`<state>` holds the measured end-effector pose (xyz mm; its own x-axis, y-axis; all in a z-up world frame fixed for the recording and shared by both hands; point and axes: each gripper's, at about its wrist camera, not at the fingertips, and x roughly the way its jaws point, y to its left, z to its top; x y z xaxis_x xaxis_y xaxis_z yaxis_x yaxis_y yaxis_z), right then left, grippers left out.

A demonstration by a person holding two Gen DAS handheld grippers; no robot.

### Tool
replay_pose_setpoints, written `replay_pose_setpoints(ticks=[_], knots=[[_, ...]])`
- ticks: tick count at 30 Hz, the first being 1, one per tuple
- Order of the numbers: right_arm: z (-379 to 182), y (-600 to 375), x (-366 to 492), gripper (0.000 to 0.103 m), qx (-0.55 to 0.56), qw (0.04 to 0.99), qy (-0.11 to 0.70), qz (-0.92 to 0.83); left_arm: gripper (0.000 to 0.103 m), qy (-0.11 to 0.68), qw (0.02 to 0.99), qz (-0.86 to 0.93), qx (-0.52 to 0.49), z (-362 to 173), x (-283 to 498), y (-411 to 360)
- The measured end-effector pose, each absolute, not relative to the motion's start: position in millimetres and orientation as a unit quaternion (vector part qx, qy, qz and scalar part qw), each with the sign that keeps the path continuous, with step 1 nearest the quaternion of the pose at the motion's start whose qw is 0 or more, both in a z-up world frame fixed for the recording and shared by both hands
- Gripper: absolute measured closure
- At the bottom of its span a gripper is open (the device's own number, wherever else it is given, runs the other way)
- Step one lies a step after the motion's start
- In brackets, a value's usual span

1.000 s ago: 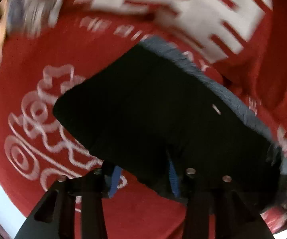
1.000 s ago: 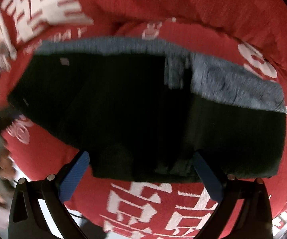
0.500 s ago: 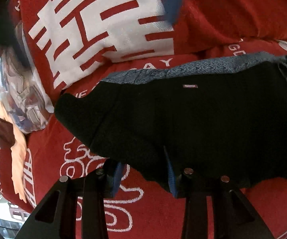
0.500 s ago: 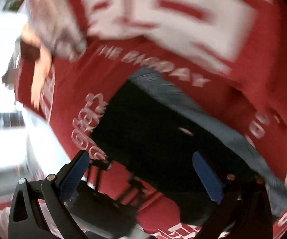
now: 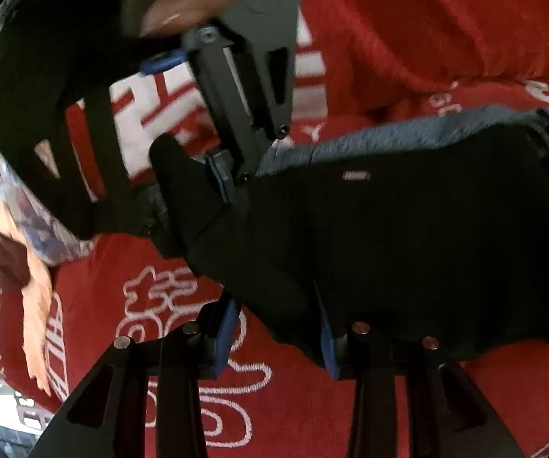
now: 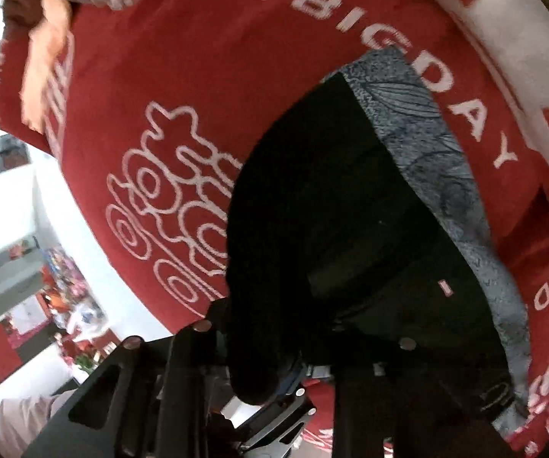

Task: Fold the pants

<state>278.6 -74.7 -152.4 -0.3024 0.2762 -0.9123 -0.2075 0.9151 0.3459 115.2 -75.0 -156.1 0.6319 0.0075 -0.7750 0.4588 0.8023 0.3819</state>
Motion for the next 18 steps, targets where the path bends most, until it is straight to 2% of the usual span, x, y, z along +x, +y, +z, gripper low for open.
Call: replay_pose_setpoints(ticks=[10,18], knots=[[-56,-210,221,0.080,0.224,0.692,0.643,0.240,0.064,0.317,0.884,-0.208,0.271,-68,75,-136],[-1,-362,122,0.079,0.323,0.755,0.528,0.216,0.063,0.281,0.870,-0.303,0.269,-20,16,-240]])
